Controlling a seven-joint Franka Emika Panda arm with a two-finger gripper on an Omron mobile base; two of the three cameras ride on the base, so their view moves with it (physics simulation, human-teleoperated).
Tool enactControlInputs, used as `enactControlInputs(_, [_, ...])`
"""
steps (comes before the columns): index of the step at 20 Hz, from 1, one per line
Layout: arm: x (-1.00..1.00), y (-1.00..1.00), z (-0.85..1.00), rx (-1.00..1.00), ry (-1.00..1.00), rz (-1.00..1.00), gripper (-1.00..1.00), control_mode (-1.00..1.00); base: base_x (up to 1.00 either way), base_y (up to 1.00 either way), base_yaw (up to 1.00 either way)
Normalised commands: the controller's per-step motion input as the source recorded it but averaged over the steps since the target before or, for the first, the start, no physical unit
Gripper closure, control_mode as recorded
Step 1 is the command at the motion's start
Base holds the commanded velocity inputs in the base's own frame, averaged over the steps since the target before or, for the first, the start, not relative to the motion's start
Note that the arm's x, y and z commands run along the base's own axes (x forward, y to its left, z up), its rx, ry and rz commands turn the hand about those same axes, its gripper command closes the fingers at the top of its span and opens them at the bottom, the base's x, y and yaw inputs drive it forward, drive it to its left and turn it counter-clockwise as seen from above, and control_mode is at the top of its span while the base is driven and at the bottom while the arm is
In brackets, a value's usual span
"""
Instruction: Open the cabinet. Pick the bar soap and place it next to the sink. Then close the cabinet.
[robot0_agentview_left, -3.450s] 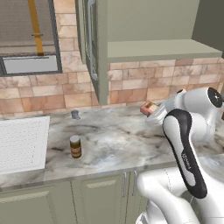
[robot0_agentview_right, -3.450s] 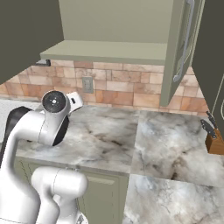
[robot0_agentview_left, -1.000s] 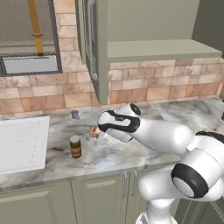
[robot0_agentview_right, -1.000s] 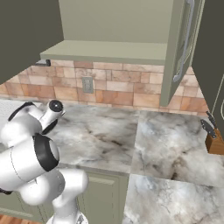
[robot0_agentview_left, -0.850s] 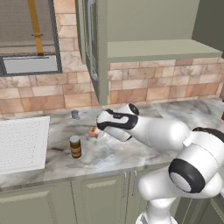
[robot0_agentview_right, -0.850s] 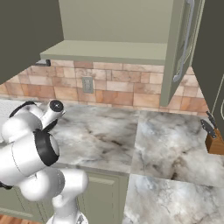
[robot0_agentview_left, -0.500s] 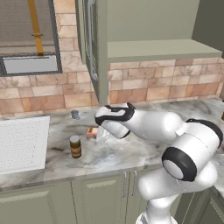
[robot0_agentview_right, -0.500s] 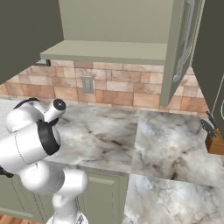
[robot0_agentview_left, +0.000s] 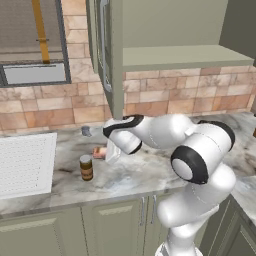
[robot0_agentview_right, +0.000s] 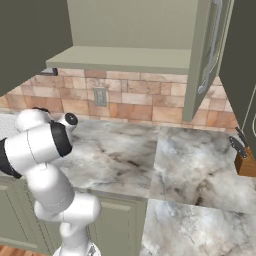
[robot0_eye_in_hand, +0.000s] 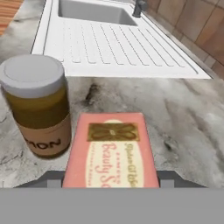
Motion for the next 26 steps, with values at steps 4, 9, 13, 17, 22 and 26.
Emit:
enactControlInputs(4, [0.26, 0.29, -0.20, 0.00, 0.02, 0.04, 1.00, -1.00, 0.00, 0.00, 0.00])
enactControlInputs(9, [0.28, 0.24, -0.14, 0.00, 0.01, 0.01, 1.00, -1.00, 0.00, 0.00, 0.00])
enactControlInputs(13, [0.30, 0.20, -0.16, 0.00, 0.00, 0.02, 1.00, -1.00, 0.00, 0.00, 0.00])
enactControlInputs(17, [0.28, 0.25, -0.18, 0.00, 0.00, 0.03, 1.00, -1.00, 0.00, 0.00, 0.00])
enactControlInputs(22, [0.27, 0.27, -0.18, 0.00, 0.00, 0.03, 1.00, -1.00, 0.00, 0.00, 0.00])
enactControlInputs(26, [0.25, 0.25, -0.15, -0.01, 0.00, 0.03, 1.00, -1.00, 0.00, 0.00, 0.00])
